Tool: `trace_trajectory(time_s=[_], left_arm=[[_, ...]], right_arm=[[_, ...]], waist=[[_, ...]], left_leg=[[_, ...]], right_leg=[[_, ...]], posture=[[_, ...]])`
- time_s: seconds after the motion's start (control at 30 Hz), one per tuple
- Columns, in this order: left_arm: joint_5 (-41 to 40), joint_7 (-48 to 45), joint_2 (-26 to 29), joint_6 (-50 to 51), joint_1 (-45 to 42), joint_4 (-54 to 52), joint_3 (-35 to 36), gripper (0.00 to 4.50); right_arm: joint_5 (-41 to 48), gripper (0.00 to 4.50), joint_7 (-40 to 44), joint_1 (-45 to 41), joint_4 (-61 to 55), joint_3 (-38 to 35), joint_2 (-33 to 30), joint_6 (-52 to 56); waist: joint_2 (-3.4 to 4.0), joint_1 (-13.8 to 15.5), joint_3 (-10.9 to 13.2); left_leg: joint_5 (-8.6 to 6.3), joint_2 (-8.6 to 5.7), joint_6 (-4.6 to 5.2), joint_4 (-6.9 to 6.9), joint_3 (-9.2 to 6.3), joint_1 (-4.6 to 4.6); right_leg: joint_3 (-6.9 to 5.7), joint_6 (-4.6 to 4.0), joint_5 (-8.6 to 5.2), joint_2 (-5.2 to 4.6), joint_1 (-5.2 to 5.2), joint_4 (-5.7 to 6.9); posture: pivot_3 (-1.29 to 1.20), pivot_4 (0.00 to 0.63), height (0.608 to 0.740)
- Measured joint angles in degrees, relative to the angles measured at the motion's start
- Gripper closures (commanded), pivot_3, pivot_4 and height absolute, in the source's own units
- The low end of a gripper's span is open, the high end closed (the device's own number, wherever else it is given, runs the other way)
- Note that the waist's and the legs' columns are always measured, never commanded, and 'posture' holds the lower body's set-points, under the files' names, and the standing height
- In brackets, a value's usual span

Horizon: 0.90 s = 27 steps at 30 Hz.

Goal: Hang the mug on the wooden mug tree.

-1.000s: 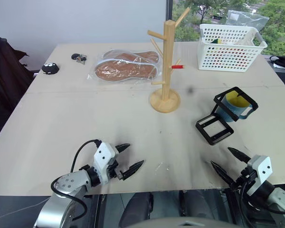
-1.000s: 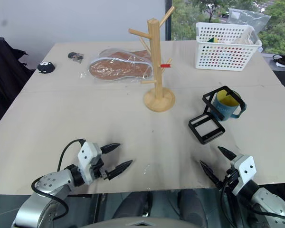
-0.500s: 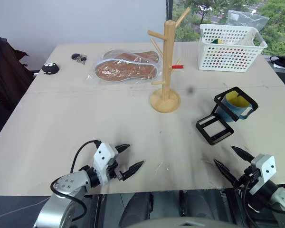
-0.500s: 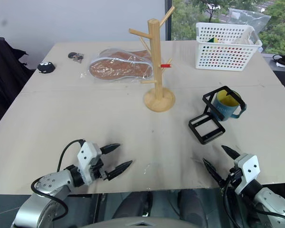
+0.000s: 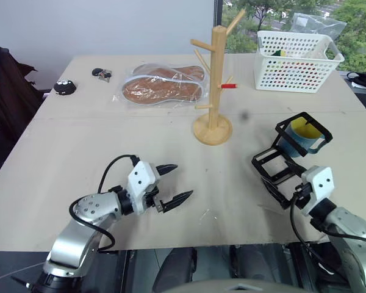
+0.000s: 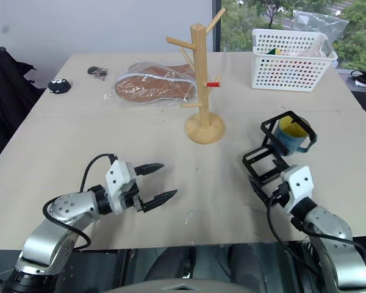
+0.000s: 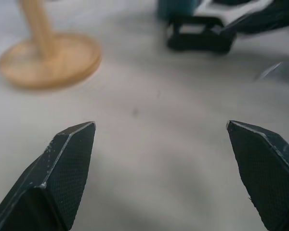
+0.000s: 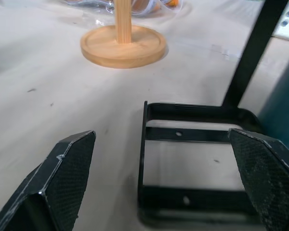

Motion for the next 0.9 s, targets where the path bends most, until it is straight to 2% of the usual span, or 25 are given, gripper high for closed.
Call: trace_trajectory(time_s=[0.1, 0.17, 0.27, 0.4, 0.47, 0.73, 0.9], left_arm=[[-1.13, -2.19, 2.46, 1.7, -1.86, -0.96, -0.44, 0.0], [-2.27, -3.16, 3.55, 3.16, -3.4, -1.35, -0.44, 0.0], [-4.34, -3.81, 4.76, 5.34, -5.87, -3.15, -0.31, 0.0], [-4.68, -3.62, 4.95, 6.18, -6.64, -3.44, -0.3, 0.0], [-4.68, -3.61, 4.95, 6.2, -6.64, -3.44, -0.3, 0.0], [-4.97, -3.64, 4.91, 6.34, -6.8, -3.43, -0.35, 0.0], [-6.83, -4.06, 3.86, 7.24, -9.67, -3.43, -0.98, 0.0]], right_arm=[[-1.63, 0.04, -2.14, -2.85, 0.34, 2.16, -0.25, 5.97], [-2.29, 0.55, -3.47, -4.9, 0.64, 3.2, -0.68, 11.03], [-2.13, 1.87, -4.93, -8.0, -0.22, 3.62, -0.51, 17.11], [-0.54, 3.95, -4.42, -8.56, -1.36, 4.14, 0.19, 19.73], [-0.18, 4.46, -4.01, -8.1, -1.68, 4.4, 0.22, 19.89], [-0.28, 4.46, -2.87, -5.27, -2.66, 4.03, -0.56, 16.89], [1.24, 4.46, -0.68, 8.55, -10.62, -1.74, -2.28, 12.82]], waist=[[0.01, -0.12, 0.01], [-0.01, -0.13, 0.02], [-0.02, -0.13, 0.01], [-0.02, -0.12, 0.02], [-0.02, -0.11, 0.02], [-0.12, -0.18, -0.01], [-0.12, 0.51, -0.01]], left_leg=[[0.03, -0.01, -0.04, -0.03, 0.02, -0.1], [-0.03, -0.01, 0.05, -0.02, 0.01, -0.11], [-0.1, -0.01, 0.17, -0.02, -0.02, -0.09], [-0.1, -0.03, 0.17, -0.02, -0.02, -0.1], [-0.1, -0.04, 0.17, -0.02, -0.02, -0.1], [-0.1, -0.03, 0.17, -0.01, -0.05, -0.08], [-0.08, -0.04, 0.14, -0.03, -0.15, -0.14]], right_leg=[[0.02, 0.0, 0.0, 0.01, -0.12, 0.0], [0.01, 0.0, 0.01, 0.01, -0.13, 0.01], [-0.01, 0.0, 0.01, 0.02, -0.11, 0.02], [-0.01, 0.0, 0.01, 0.02, -0.1, 0.03], [-0.01, 0.01, 0.01, 0.01, -0.1, 0.03], [-0.03, 0.01, 0.01, 0.03, -0.08, 0.03], [-0.12, 0.01, -0.01, 0.02, -0.08, -0.03]], posture=[[0.0, 0.15, 0.74], [0.0, 0.15, 0.74], [0.0, 0.15, 0.74], [0.0, 0.15, 0.74], [0.0, 0.15, 0.74], [0.0, 0.15, 0.74], [0.0, 0.15, 0.74]])
